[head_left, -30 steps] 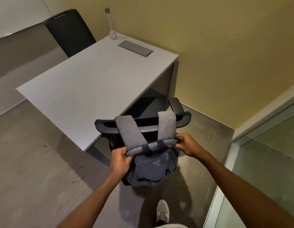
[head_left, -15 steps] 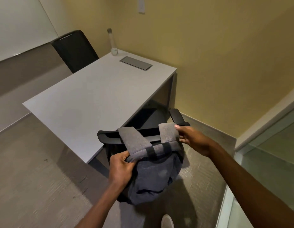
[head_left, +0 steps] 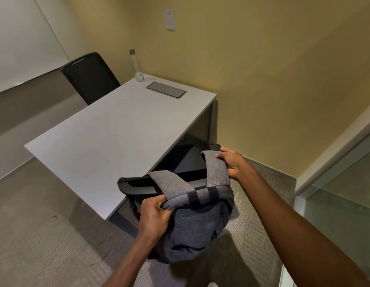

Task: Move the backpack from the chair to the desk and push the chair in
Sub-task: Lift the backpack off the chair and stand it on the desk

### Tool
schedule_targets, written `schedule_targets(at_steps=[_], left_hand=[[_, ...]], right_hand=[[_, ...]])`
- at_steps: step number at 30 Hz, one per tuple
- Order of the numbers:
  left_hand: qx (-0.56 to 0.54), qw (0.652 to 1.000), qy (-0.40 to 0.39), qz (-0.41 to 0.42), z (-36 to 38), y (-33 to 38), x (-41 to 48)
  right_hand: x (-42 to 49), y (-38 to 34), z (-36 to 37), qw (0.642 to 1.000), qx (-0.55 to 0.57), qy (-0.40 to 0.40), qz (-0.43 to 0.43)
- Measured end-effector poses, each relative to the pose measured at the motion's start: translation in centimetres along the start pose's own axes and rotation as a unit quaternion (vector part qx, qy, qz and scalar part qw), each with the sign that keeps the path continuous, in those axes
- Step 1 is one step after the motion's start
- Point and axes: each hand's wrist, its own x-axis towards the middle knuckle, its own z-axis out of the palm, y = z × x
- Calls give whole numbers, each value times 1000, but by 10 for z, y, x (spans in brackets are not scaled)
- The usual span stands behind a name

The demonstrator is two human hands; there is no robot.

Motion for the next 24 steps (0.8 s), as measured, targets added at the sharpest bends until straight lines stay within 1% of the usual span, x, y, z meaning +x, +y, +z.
schedule_targets(at_steps=[2, 6, 10, 13, 16, 20, 22, 24], left_hand=[[-9, 1000, -10, -9, 7, 1, -1], [-13, 999, -22, -20, 19, -2, -4], [-17, 998, -48, -22, 25, -5, -12], [-19, 998, -58, -25, 27, -10, -21], [-31, 997, -68, -36, 27, -16, -29], [-36, 996, -78, -22, 20, -19, -36], [-27, 997, -72, -22, 16, -23, -38], [-11, 998, -65, -25, 11, -28, -38]], right_hand=[[-1, 6, -12, 997, 25, 52, -45], [-7, 24, -38, 980, 53, 161, -102], [-24, 42, -56, 964, 57, 235, -110], [-37, 63, -68, 958, 31, 270, -89], [-46, 89, -76, 964, 29, 261, -47], [-60, 110, -71, 984, -24, 173, 17], [-66, 114, -67, 988, -65, 137, 21], [-72, 117, -62, 987, -119, 110, 8]])
